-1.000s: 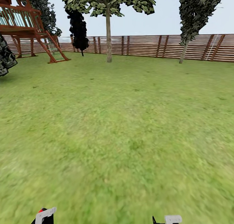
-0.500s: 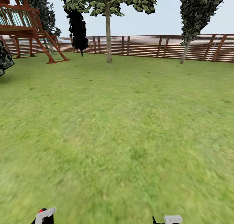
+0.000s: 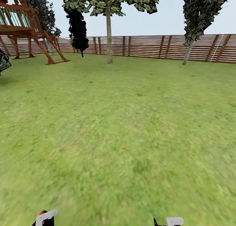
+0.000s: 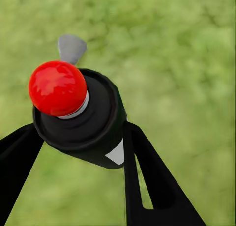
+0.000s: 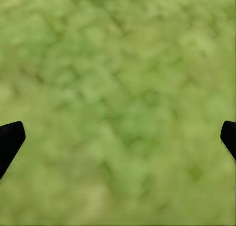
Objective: In the garden, pick up the pesticide atomizer on the floor and spray pesticide onto both trees until each tree trunk is fully covered.
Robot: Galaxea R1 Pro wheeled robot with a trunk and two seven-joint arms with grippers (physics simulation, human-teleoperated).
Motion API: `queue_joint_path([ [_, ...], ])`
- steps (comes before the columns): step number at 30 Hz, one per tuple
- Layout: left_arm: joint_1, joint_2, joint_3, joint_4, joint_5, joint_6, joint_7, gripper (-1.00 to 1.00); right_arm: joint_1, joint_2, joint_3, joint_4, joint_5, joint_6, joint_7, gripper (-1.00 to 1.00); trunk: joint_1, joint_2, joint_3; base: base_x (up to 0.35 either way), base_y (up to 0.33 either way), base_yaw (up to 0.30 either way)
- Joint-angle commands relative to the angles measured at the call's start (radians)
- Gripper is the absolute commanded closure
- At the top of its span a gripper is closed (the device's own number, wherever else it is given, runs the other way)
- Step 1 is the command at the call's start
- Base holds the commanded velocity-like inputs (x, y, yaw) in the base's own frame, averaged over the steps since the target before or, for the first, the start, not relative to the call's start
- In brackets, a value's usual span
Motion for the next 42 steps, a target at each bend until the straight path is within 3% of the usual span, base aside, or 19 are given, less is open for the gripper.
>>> queue_joint_path([
  [1, -0.001, 0.000, 0.007, 0.001, -0.010, -0.004, 0.002, 1.00, -0.001, 0.000, -0.008, 0.001, 0.010, -0.003, -0.003, -1.00, 0.000, 0.000, -0.001, 0.338, 0.000, 0.000],
  [42, -0.001, 0.000, 0.007, 0.001, -0.010, -0.003, 0.002, 1.00, -0.001, 0.000, -0.008, 0.001, 0.010, -0.003, -0.003, -1.00, 0.000, 0.000, -0.001, 0.338, 0.000, 0.000],
])
